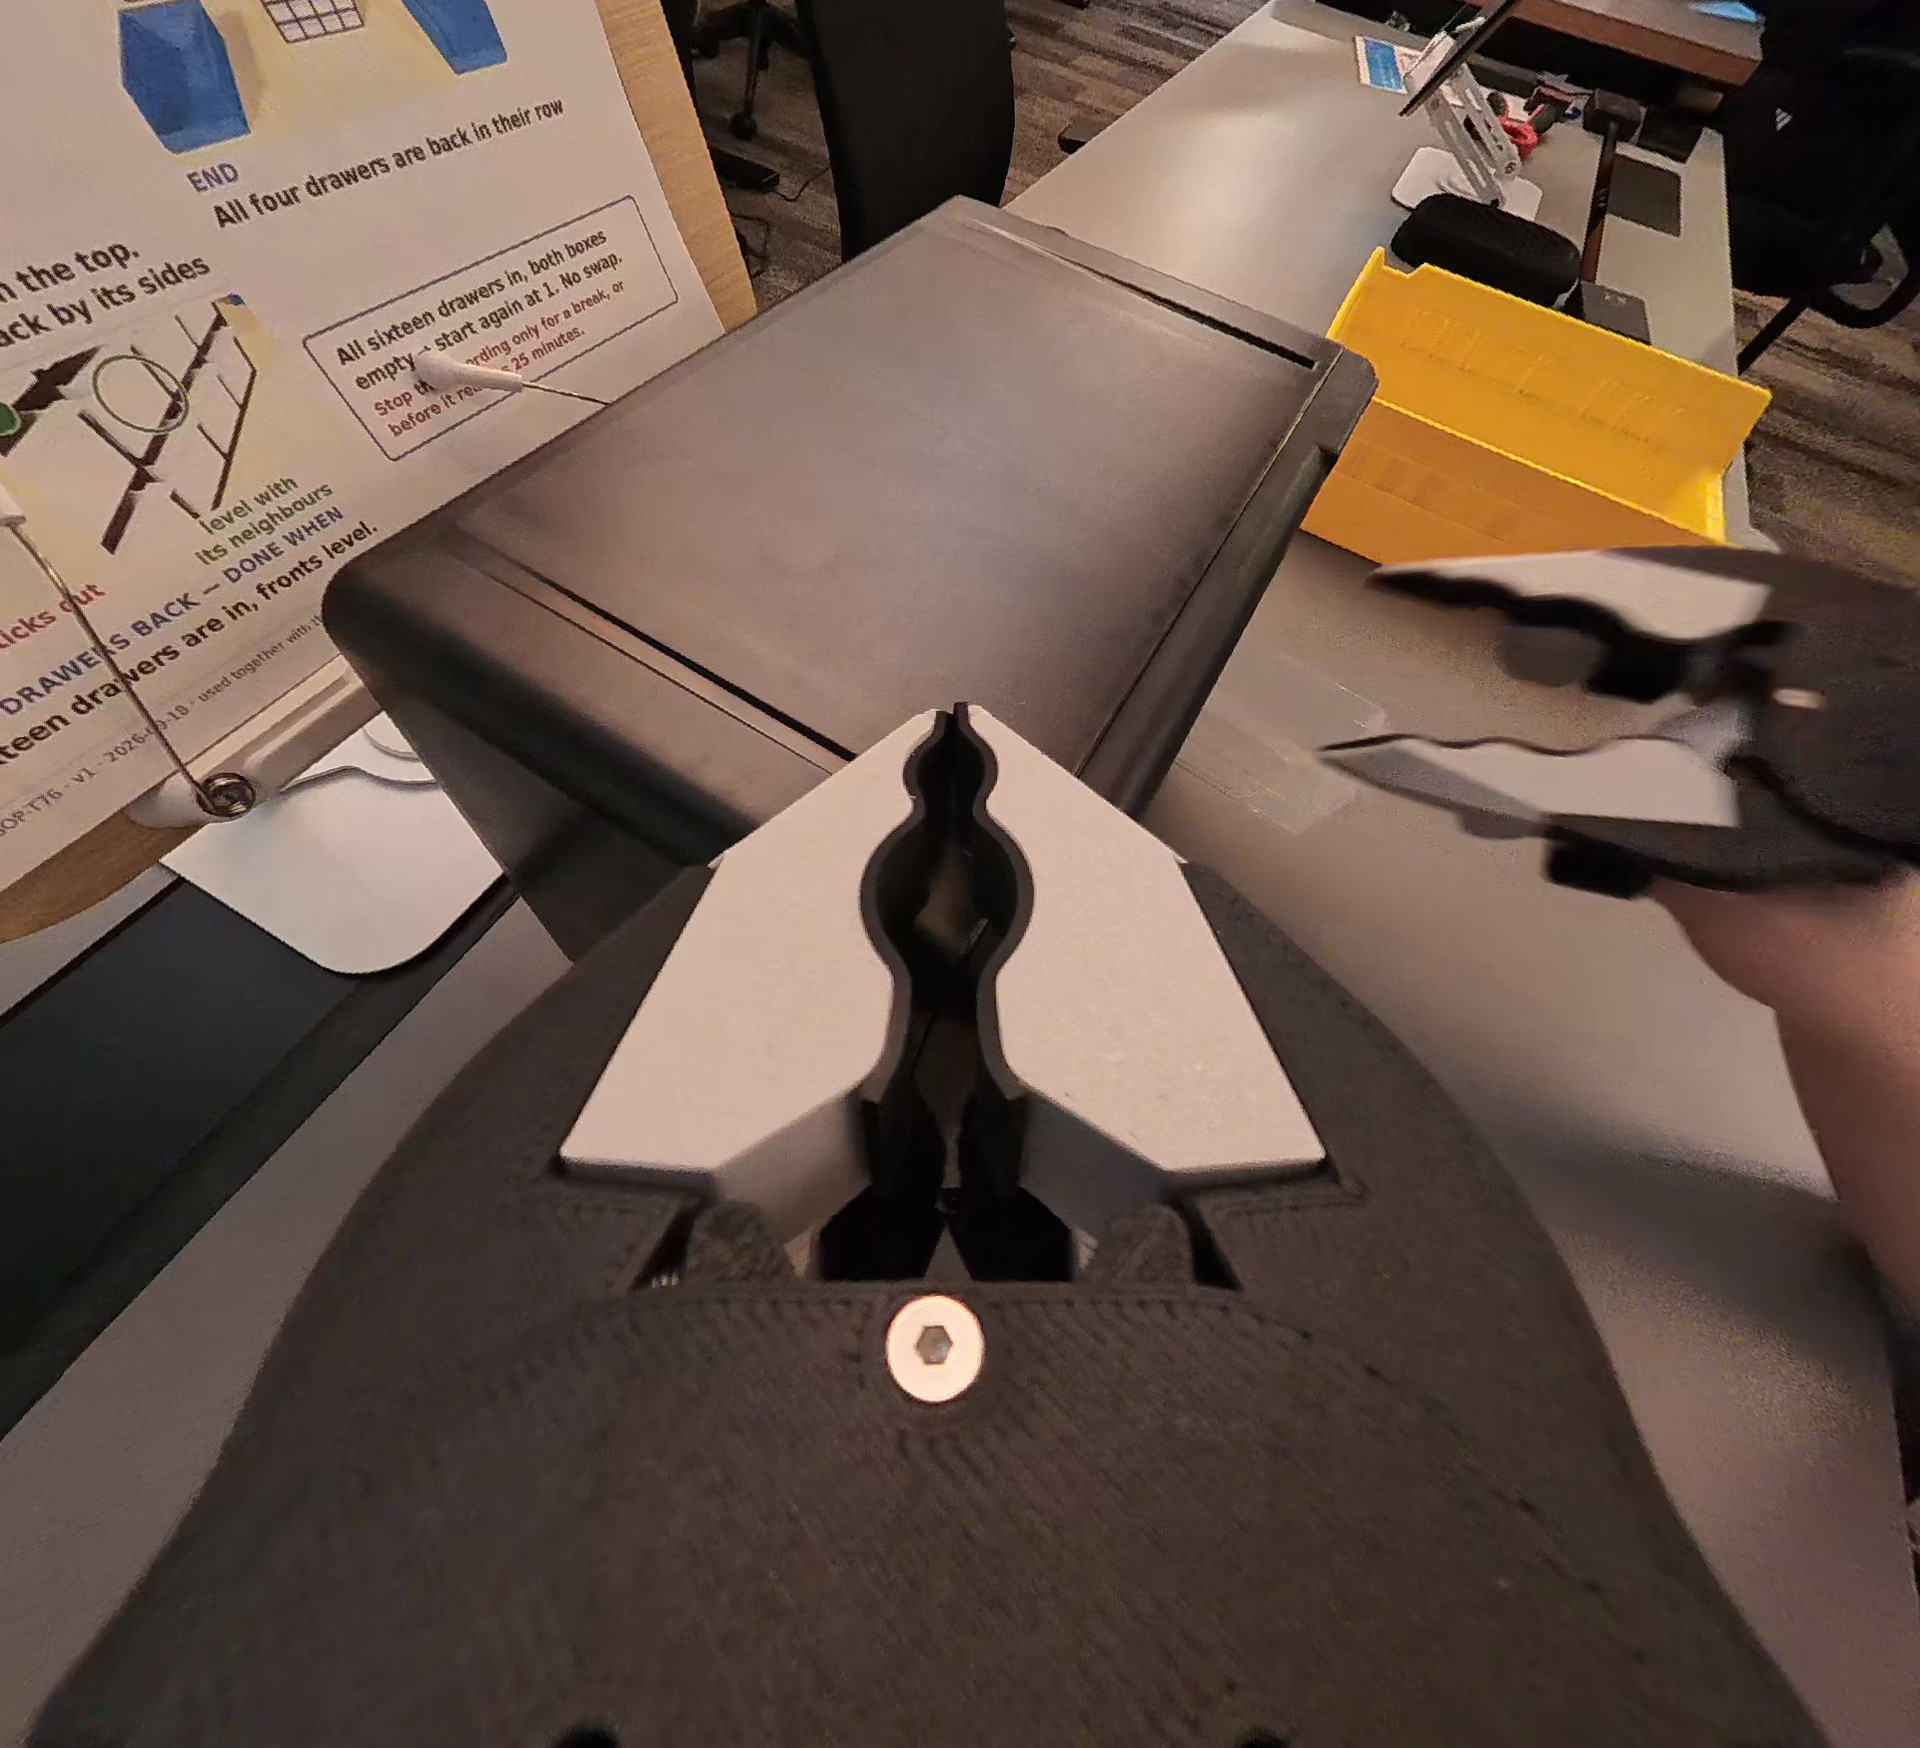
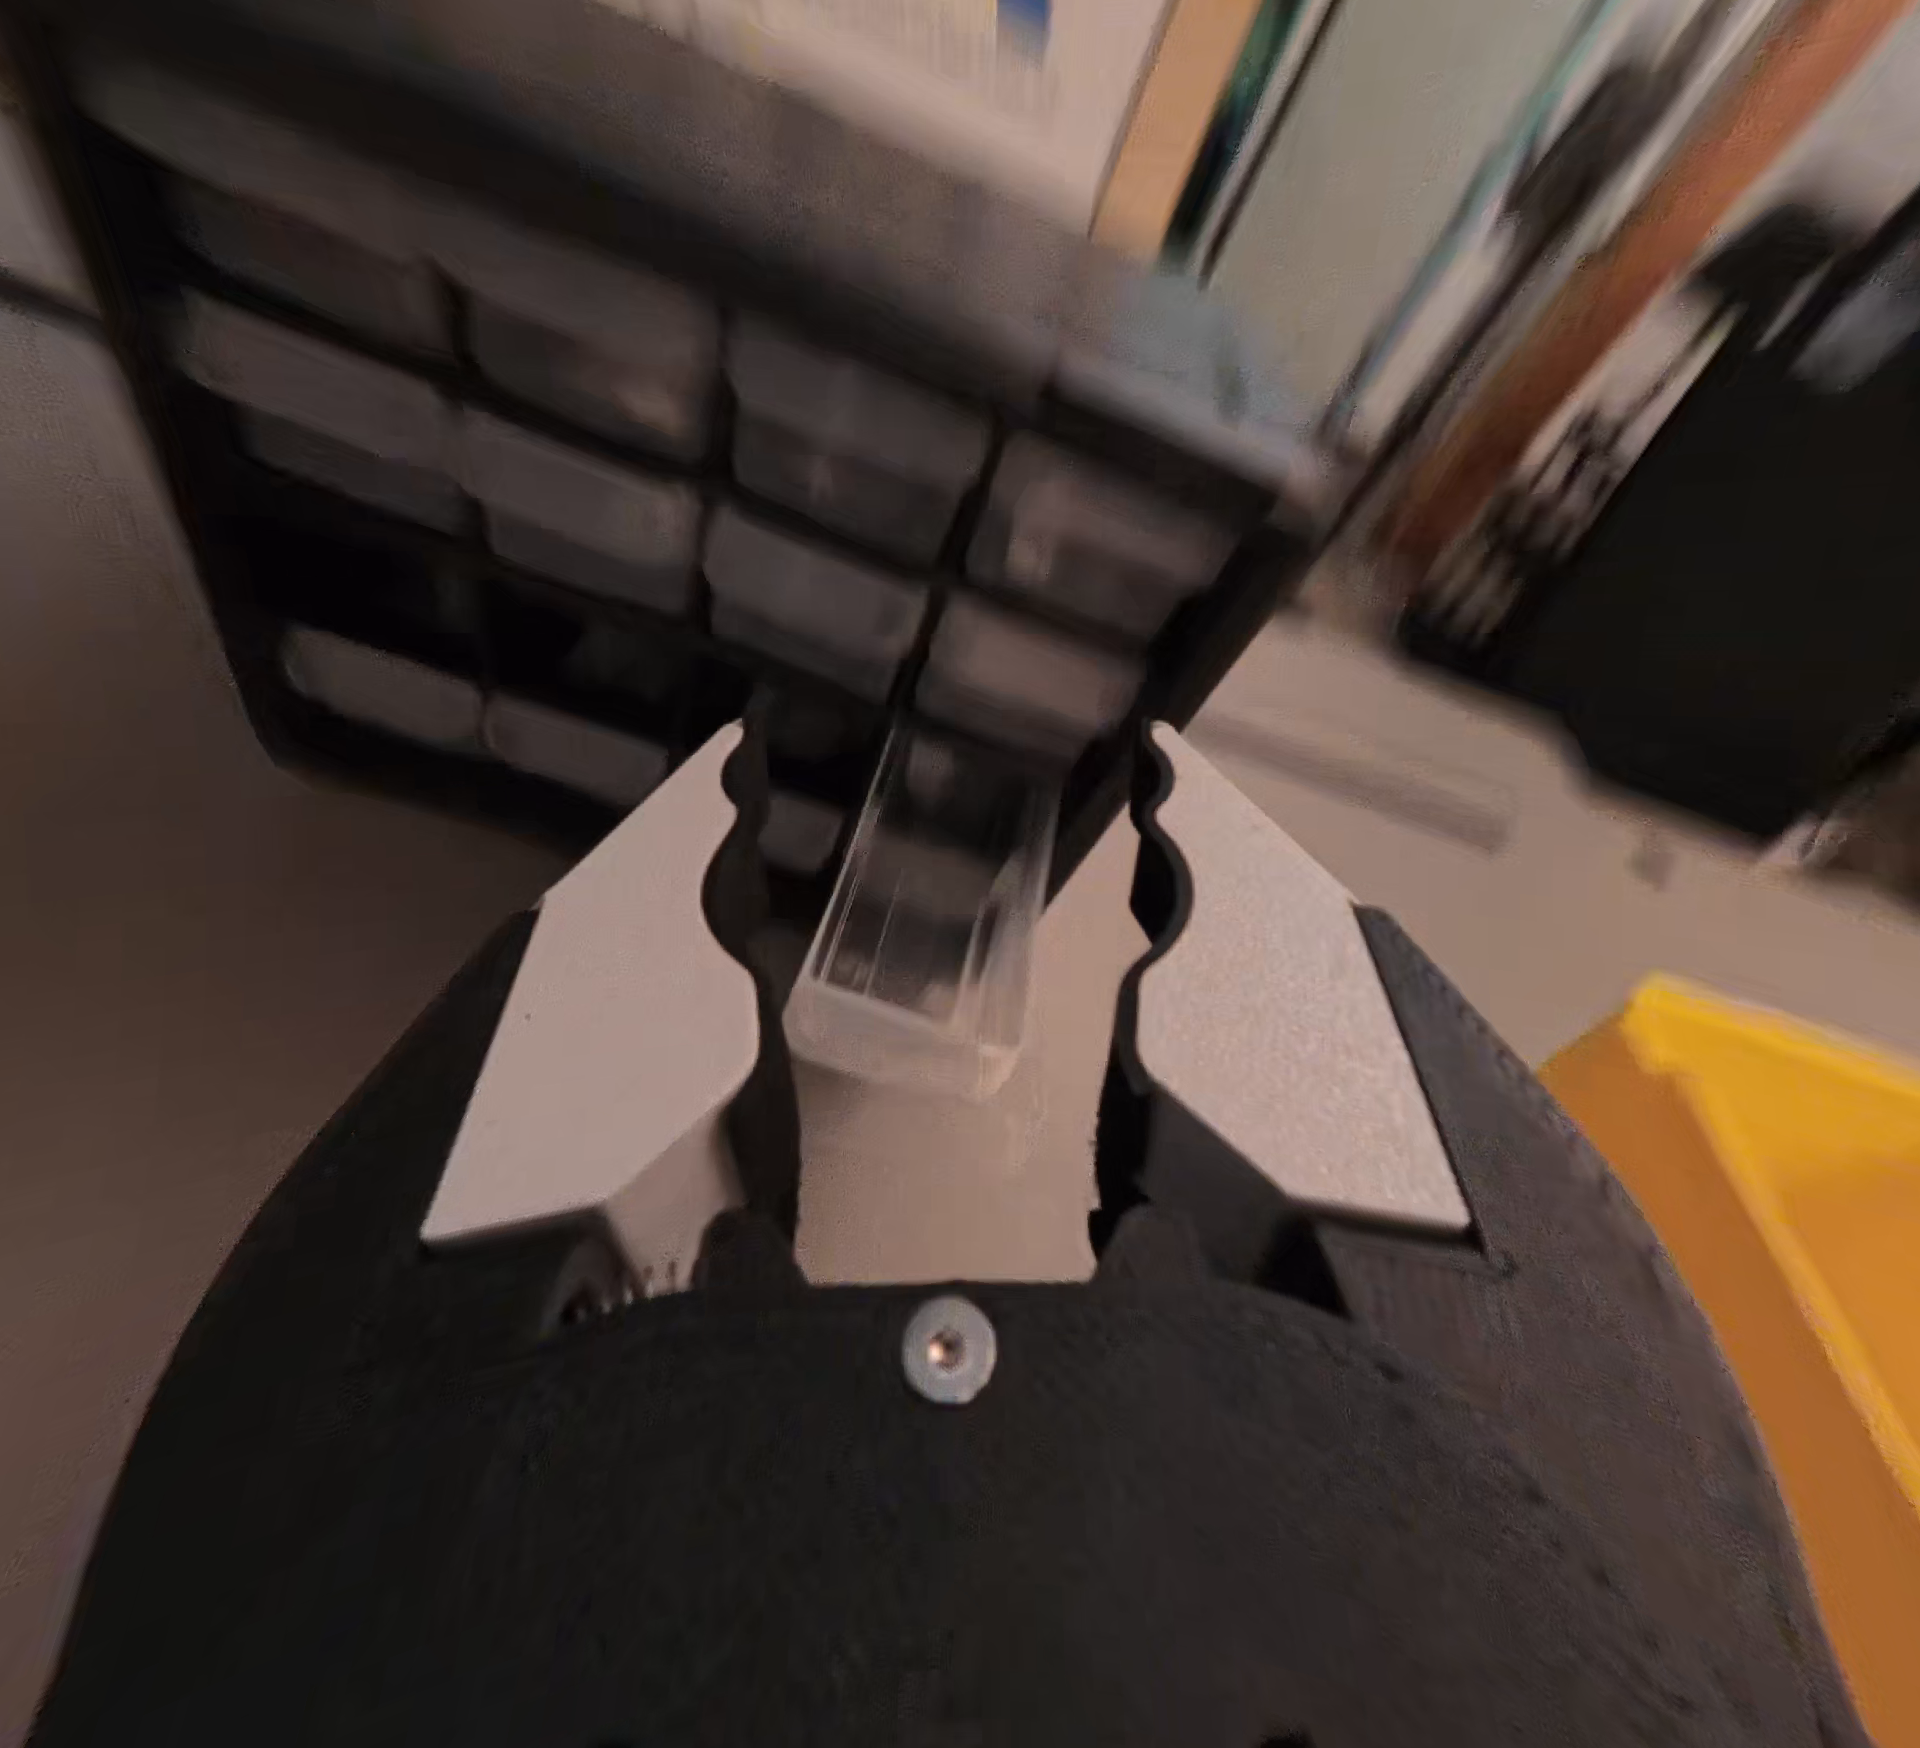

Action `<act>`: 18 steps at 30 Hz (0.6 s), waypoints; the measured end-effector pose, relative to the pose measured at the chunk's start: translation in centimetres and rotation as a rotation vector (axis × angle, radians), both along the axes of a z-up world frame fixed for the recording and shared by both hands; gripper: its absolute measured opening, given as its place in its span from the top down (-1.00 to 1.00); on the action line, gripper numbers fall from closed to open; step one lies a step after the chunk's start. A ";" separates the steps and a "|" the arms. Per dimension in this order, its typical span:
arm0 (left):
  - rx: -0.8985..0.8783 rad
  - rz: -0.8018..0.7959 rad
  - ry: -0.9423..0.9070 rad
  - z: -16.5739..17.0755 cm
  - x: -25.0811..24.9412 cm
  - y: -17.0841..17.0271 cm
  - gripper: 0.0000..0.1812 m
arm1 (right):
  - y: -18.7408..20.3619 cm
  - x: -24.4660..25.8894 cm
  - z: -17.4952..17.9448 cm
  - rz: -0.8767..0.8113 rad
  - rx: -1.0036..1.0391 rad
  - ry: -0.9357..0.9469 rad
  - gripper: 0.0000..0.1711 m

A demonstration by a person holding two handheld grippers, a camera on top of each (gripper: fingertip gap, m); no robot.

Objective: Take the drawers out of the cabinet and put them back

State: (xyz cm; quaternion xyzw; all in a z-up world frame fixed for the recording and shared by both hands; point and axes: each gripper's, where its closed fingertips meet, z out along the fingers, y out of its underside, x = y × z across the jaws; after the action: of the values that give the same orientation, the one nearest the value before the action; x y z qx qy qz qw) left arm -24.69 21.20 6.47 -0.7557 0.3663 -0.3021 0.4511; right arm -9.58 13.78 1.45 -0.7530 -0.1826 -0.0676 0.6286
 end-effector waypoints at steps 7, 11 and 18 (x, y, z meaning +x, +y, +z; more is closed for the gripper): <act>0.001 -0.003 -0.003 0.0 0.0 0.0 1.00 | -6.4 1.4 -4.1 0.010 0.087 0.029 0.97; 0.002 0.000 -0.003 0.0 0.0 0.0 1.00 | -4.9 1.6 -9.5 -0.047 -0.108 0.094 1.00; 0.002 -0.001 0.000 0.0 0.1 0.0 1.00 | -2.2 1.8 -9.1 -0.049 -0.131 0.169 1.00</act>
State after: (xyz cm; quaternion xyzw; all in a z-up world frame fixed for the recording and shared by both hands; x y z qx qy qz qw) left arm -24.63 21.19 6.46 -0.7551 0.3667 -0.3021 0.4517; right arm -7.77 11.60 -7.67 -0.7997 -0.1145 -0.0074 0.5893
